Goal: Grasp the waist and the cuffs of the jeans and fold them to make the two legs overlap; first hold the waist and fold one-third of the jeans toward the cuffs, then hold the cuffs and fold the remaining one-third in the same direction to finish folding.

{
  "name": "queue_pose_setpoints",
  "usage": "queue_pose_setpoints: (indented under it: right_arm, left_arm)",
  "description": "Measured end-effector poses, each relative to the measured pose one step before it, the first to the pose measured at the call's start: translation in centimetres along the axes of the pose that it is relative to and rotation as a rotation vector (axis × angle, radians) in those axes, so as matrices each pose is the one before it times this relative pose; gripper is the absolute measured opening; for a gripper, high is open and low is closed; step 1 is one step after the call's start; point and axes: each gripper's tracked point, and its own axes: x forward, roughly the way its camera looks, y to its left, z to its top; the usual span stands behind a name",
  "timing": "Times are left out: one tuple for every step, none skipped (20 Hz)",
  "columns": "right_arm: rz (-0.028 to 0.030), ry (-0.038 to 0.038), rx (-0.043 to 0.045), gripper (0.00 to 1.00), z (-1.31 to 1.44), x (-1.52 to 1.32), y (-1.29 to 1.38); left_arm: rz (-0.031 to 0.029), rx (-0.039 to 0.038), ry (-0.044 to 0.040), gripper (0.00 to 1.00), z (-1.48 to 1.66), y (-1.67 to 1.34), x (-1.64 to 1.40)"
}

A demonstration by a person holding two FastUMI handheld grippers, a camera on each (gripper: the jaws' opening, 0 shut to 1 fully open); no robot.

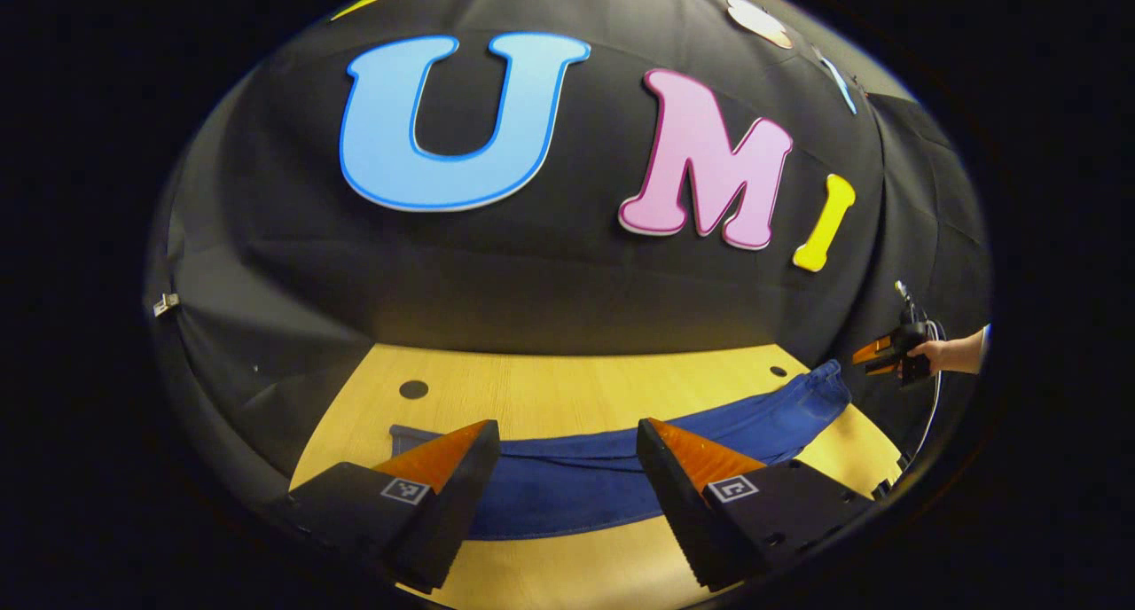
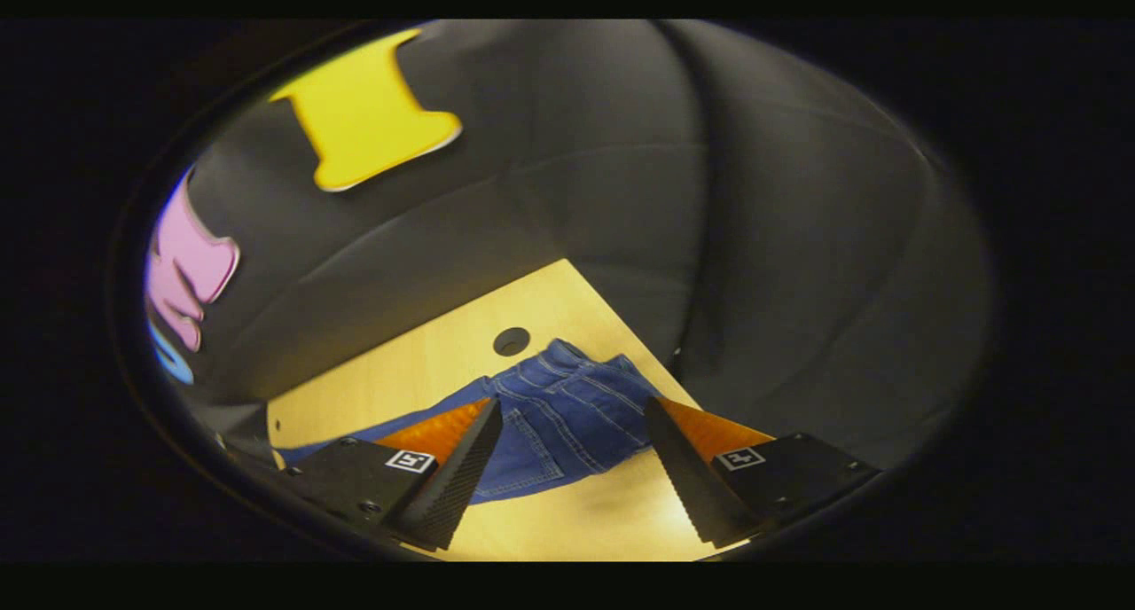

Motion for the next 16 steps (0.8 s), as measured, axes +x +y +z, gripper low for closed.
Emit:
queue_pose_setpoints:
  right_arm:
    - [-0.00822,0.01616,0.05391,0.98,-0.768,0.468,-0.421]
    - [-0.00018,0.01877,0.0439,0.98,-0.869,0.216,-0.386]
    - [-0.00876,0.02071,0.03832,0.98,-0.977,0.586,-0.59]
    - [-0.0186,0.02181,0.04562,0.99,-0.878,0.47,-0.894]
    - [-0.00531,0.02139,0.05773,0.99,-0.965,0.709,-0.626]
    - [-0.00315,0.0191,0.05336,0.99,-0.763,1.023,-0.461]
    - [-0.01383,0.01373,0.03082,0.98,-0.655,0.941,-0.407]
    - [-0.0104,0.00519,0.01192,0.98,-0.122,0.371,-0.407]
    - [-0.01194,0.00231,-0.00073,0.92,0.107,0.368,-0.196]
    - [0.01179,-0.02323,0.02001,1.0,0.72,0.708,0.531]
    - [0.00789,0.00021,0.0171,0.91,-0.067,0.473,0.599]
    - [0.00756,-0.0024,-0.00219,0.96,0.102,0.464,0.345]
    - [-0.02575,0.02615,-0.01721,0.87,-0.673,0.671,-0.996]
    - [-0.01732,-0.00316,0.01249,0.63,-0.113,0.23,-0.923]
    - [0.01913,-0.02067,0.02425,0.39,0.566,-0.551,0.979]
    - [0.01851,0.01031,-0.00116,0.15,-0.382,1.309,0.734]
  left_arm:
    - [0.00269,0.01927,0.00276,0.98,0.032,-0.309,-0.353]
    - [0.00394,0.01686,0.0065,0.98,-0.082,-0.238,-0.343]
    - [-0.00378,0.01156,0.01101,0.99,-0.245,-0.451,-0.095]
    - [0.00156,0.01017,0.00964,0.99,-0.595,-0.311,-0.246]
    - [0.00611,0.00777,0.01431,0.99,-0.515,-0.215,-0.231]
    - [0.00557,0.00339,0.01819,0.99,-0.591,-0.208,-0.325]
    - [0.00117,-0.00001,0.01598,0.99,-0.522,-0.312,0.015]
    - [0.00314,-0.00139,0.01701,0.99,-0.21,-0.336,0.009]
    - [0.00421,0.00364,0.0107,0.99,-0.144,-0.015,-0.112]
    - [-0.0004,0.00359,0.00399,0.99,0.08,-0.224,-0.057]
    - [-0.00155,0.00178,-0.00342,0.99,0.449,-0.365,0.051]
    - [-0.00303,0.00016,-0.00423,0.99,0.449,-0.423,0.214]
    - [0.0062,0.00454,-0.00223,0.99,0.132,-0.339,0.045]
    - [0.01094,0.00856,0.00129,0.99,0.28,-0.287,0.183]
    - [0.0149,0.00802,-0.00075,0.99,0.183,-0.281,0.208]
    - [0.0051,0.0017,-0.0014,0.99,0.292,-0.346,-0.019]
